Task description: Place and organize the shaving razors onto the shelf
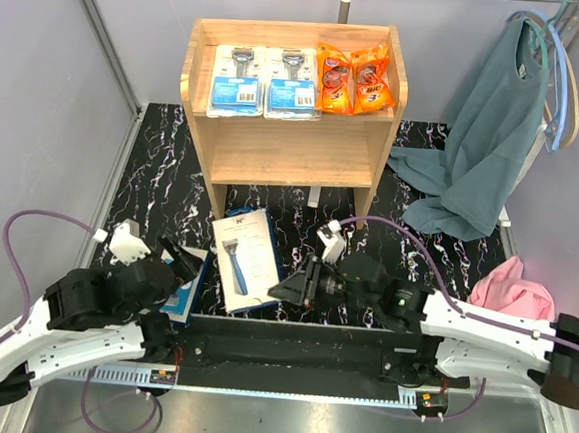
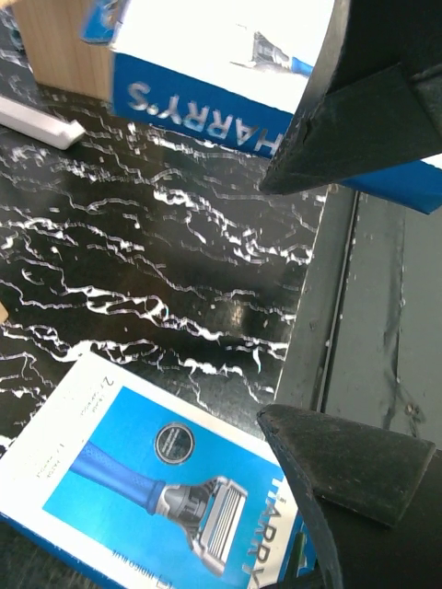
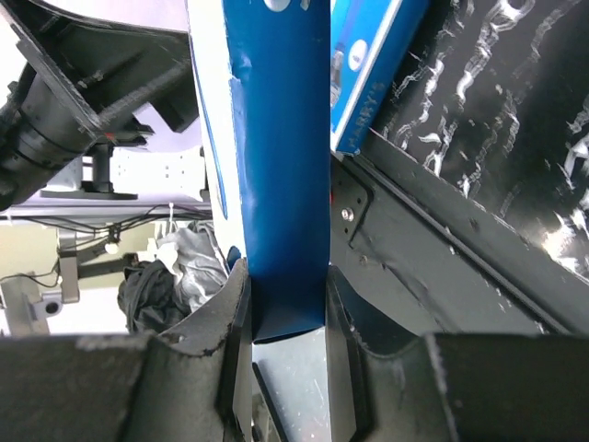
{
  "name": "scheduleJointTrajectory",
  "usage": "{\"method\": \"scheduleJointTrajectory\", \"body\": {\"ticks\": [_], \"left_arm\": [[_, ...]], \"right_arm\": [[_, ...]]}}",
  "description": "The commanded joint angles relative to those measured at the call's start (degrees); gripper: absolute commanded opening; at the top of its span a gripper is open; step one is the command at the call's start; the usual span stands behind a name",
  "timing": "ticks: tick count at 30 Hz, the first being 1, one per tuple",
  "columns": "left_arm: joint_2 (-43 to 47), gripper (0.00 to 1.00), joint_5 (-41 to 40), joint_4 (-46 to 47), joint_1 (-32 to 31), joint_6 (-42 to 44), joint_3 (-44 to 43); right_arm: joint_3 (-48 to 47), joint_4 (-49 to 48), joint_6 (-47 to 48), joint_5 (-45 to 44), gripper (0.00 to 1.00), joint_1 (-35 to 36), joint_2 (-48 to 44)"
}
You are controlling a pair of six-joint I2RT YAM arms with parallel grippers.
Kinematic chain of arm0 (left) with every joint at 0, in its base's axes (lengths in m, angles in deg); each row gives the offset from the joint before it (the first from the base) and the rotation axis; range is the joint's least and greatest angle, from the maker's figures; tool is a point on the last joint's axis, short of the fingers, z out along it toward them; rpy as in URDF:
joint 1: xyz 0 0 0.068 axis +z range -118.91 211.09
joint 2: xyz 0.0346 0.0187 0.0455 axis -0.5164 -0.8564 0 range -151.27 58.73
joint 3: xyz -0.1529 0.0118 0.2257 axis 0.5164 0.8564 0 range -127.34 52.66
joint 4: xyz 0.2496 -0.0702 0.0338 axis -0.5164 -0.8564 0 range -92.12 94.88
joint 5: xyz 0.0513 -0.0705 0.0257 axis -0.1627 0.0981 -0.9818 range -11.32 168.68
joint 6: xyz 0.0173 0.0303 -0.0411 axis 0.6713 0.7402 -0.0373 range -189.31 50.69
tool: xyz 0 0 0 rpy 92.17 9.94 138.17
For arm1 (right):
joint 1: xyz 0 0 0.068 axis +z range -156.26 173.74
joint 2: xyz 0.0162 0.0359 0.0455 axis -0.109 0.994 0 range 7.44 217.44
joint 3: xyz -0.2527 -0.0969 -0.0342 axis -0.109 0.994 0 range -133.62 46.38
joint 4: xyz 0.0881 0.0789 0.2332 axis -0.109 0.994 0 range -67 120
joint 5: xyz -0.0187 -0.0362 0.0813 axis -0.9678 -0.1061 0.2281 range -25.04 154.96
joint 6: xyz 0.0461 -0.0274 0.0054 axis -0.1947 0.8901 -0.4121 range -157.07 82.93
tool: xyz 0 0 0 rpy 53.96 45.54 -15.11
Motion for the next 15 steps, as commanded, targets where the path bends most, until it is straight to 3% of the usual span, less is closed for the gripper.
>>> {"method": "scheduleJointTrajectory", "body": {"ticks": [1, 15], "left_arm": [[-3.1, 0.99, -1.1, -6.2, -0.1, 4.0, -1.1], [-1.8, 0.99, 1.3, -3.2, -0.2, 6.0, 1.0]], "right_arm": [[-7.2, -5.9, 4.4, 4.0, 0.08, -2.4, 5.6], [-23.7, -6.7, 5.9, 15.5, 0.08, -18.6, 20.4]]}}
